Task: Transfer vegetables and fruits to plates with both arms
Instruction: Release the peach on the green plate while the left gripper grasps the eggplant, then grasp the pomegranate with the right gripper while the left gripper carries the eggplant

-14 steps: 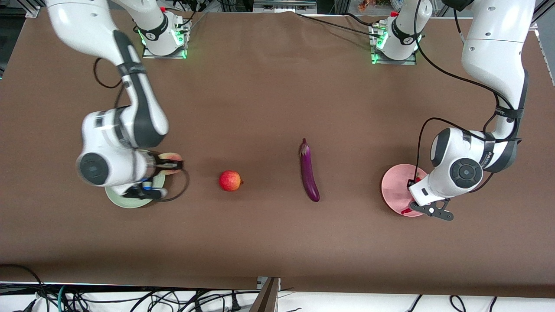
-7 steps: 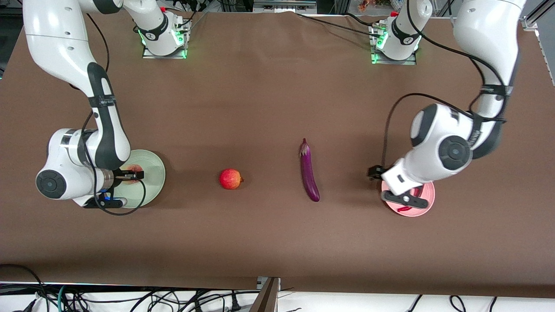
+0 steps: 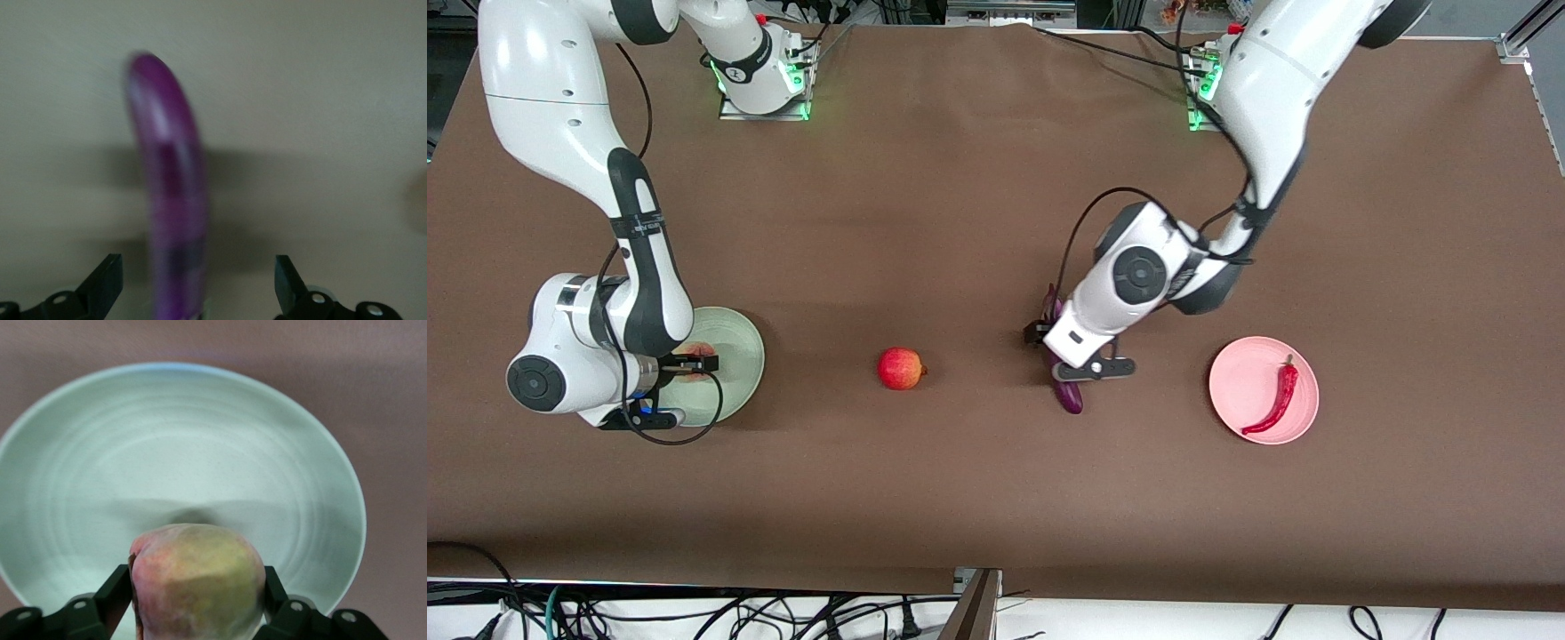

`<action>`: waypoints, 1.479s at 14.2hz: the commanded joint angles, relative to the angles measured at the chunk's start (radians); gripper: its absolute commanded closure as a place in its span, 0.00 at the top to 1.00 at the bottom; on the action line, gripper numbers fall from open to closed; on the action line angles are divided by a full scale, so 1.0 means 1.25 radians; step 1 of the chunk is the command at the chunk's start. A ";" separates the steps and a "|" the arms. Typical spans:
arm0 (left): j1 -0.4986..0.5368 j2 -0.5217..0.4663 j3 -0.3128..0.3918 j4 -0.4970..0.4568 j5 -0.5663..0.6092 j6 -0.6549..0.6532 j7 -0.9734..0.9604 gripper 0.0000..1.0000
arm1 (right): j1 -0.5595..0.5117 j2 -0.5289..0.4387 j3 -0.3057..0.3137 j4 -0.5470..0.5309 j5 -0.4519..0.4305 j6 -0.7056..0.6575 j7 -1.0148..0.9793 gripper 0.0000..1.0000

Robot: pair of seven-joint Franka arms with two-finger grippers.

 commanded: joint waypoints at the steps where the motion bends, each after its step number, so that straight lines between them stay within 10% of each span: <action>1: -0.028 0.012 0.068 0.014 0.055 0.020 -0.011 0.98 | 0.053 -0.067 0.033 0.027 0.001 -0.079 0.023 1.00; 4: -0.028 0.014 0.074 0.005 0.133 0.016 -0.006 0.37 | 0.170 -0.064 0.036 0.052 0.003 -0.072 0.244 1.00; 5: -0.025 0.014 0.071 0.000 0.135 0.015 -0.015 0.00 | 0.197 -0.056 0.043 0.060 0.005 -0.041 0.300 1.00; 8: -0.019 -0.001 0.072 0.001 0.134 -0.002 -0.011 0.00 | 0.241 -0.036 0.079 0.060 0.027 0.063 0.449 1.00; 15: 0.100 -0.144 0.100 0.087 0.185 -0.458 0.190 0.00 | 0.305 0.010 0.095 0.059 0.048 0.236 0.563 1.00; 21: 0.268 -0.083 0.101 0.079 0.226 -0.410 0.614 0.00 | 0.337 0.047 0.095 0.058 0.043 0.275 0.593 1.00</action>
